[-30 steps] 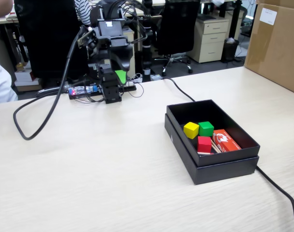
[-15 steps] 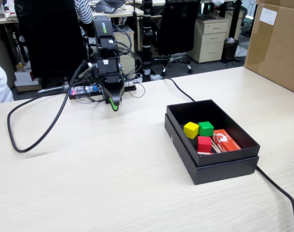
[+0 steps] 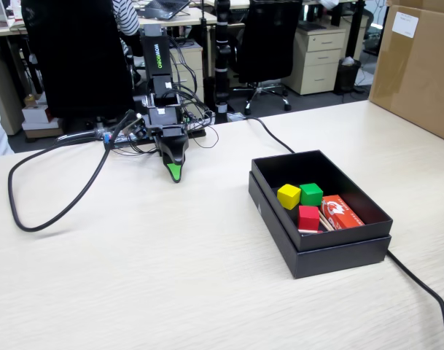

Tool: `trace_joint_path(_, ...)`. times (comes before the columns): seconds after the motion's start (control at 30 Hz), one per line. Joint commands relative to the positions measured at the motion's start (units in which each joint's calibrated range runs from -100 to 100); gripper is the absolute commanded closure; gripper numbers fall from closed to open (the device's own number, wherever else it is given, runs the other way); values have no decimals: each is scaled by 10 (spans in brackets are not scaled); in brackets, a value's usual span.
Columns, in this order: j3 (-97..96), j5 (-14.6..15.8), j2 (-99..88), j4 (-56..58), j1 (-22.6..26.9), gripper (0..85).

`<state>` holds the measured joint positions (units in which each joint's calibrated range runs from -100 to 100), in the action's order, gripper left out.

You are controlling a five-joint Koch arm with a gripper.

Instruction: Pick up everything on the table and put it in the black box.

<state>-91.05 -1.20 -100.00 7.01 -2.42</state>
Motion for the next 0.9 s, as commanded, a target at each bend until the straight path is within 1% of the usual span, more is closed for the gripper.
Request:
trace_joint_path(0.0, -31, -6, 0, 13, 0, 335)
trace_joint_path(0.27, -28, -8, 0, 13, 3, 352)
trace_joint_path(0.87, -28, -7, 0, 13, 3, 352)
